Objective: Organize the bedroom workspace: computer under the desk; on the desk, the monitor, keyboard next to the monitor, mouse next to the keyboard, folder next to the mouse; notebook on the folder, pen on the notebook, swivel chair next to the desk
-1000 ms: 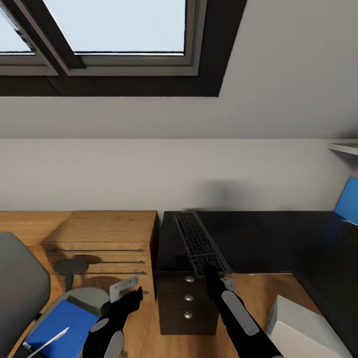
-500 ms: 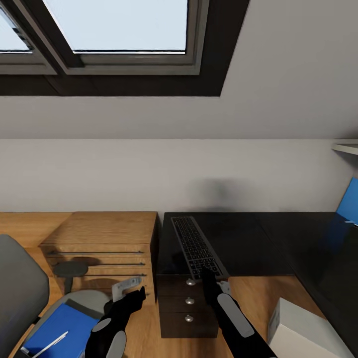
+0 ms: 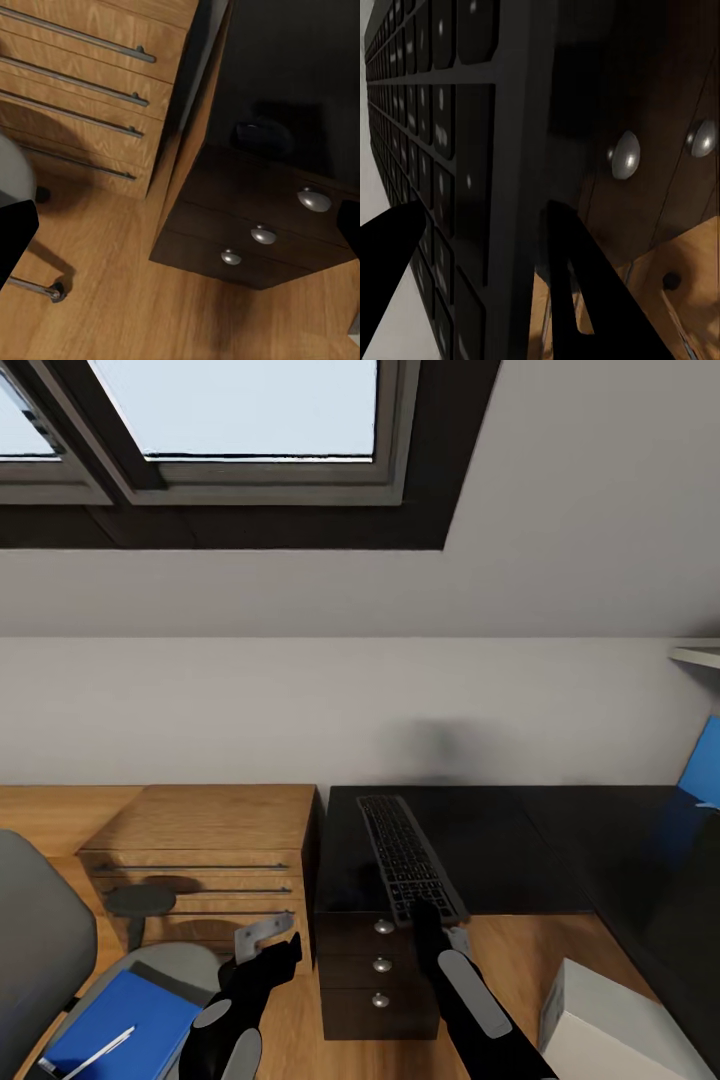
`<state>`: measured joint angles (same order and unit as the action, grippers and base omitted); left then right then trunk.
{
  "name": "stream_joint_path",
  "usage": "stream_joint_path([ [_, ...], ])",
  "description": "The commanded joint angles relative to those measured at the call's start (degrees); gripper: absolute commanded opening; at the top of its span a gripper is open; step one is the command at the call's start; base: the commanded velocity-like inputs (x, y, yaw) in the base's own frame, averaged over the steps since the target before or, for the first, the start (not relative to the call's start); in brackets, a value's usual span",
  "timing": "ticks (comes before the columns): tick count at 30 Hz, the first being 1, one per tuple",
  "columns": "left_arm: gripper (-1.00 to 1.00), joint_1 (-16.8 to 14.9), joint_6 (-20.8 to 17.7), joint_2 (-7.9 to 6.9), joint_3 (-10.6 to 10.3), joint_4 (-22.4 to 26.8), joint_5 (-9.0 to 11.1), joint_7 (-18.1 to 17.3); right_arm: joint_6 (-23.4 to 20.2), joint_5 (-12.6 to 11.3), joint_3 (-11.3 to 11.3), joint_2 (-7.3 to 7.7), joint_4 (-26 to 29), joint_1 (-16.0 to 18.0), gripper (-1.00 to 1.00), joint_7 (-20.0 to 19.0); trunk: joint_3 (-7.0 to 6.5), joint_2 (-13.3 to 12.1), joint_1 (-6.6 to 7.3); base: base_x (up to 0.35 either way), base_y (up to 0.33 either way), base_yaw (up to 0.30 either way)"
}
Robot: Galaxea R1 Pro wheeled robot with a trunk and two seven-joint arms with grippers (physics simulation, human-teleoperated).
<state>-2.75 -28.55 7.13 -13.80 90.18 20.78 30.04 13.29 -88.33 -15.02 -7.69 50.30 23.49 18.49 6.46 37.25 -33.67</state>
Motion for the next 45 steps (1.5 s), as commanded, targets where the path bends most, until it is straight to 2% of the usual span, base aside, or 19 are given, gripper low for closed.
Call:
stream_joint_path([
  [1,1.00,-0.1,-0.1,-0.01,-0.1,0.1,0.6,0.5,0.5,-0.5,-0.2,0.03,0.1,0.1,-1.00,0.5,0.29,0.5,-0.25,0.000,0.000,0.000],
  [4,1.00,-0.1,-0.1,-0.01,-0.1,0.1,0.6,0.5,0.8,-0.5,-0.1,0.04,0.1,0.1,-1.00,3.7,0.83,1.7,-0.91,0.000,0.000,0.000],
  [7,1.00,-0.1,0.0,-0.01,-0.1,0.2,0.6,0.9,0.9,-0.5,-0.1,0.04,0.1,0.1,-1.00,5.3,1.36,2.9,-1.56,0.000,0.000,0.000],
  [15,1.00,-0.1,-0.2,-0.06,-0.1,0.7,0.6,1.7,1.0,-0.5,-0.1,0.00,0.2,0.1,-1.00,5.9,2.80,6.1,-3.32,0.000,0.000,0.000],
  [20,1.00,-0.1,-0.2,-0.05,-0.1,0.8,0.6,1.7,0.9,-0.5,-0.2,0.04,0.3,0.2,-1.00,5.3,3.70,8.1,-4.42,0.000,0.000,0.000],
  [26,1.00,-0.1,-0.2,-0.01,-0.2,0.7,0.7,1.8,0.6,-0.6,-0.3,0.27,0.6,0.2,-1.00,1.6,4.78,10.5,-5.74,0.000,0.000,0.000],
  [31,1.00,0.0,-0.1,0.00,-0.4,0.7,0.6,2.7,0.3,-0.5,-0.3,0.42,0.8,0.2,-1.00,0.0,5.67,12.5,-6.84,0.000,0.000,0.000],
  [34,1.00,0.0,-0.1,-0.01,-1.2,0.7,0.6,4.5,0.3,-0.5,-0.3,0.46,0.9,0.2,-1.00,-0.1,6.21,13.7,-7.49,0.000,0.000,0.000],
  [38,1.00,0.0,-0.1,-0.01,-3.6,0.7,0.6,7.1,0.5,-0.5,-0.2,0.42,1.1,0.2,-1.00,-0.3,6.93,15.4,-8.37,0.000,0.000,0.000],
  [45,1.00,0.0,-0.1,-0.01,-3.9,0.7,0.7,7.4,0.7,-0.5,-0.2,0.40,3.2,0.2,-1.00,-0.4,8.19,18.2,-9.91,0.000,0.000,0.000],
])
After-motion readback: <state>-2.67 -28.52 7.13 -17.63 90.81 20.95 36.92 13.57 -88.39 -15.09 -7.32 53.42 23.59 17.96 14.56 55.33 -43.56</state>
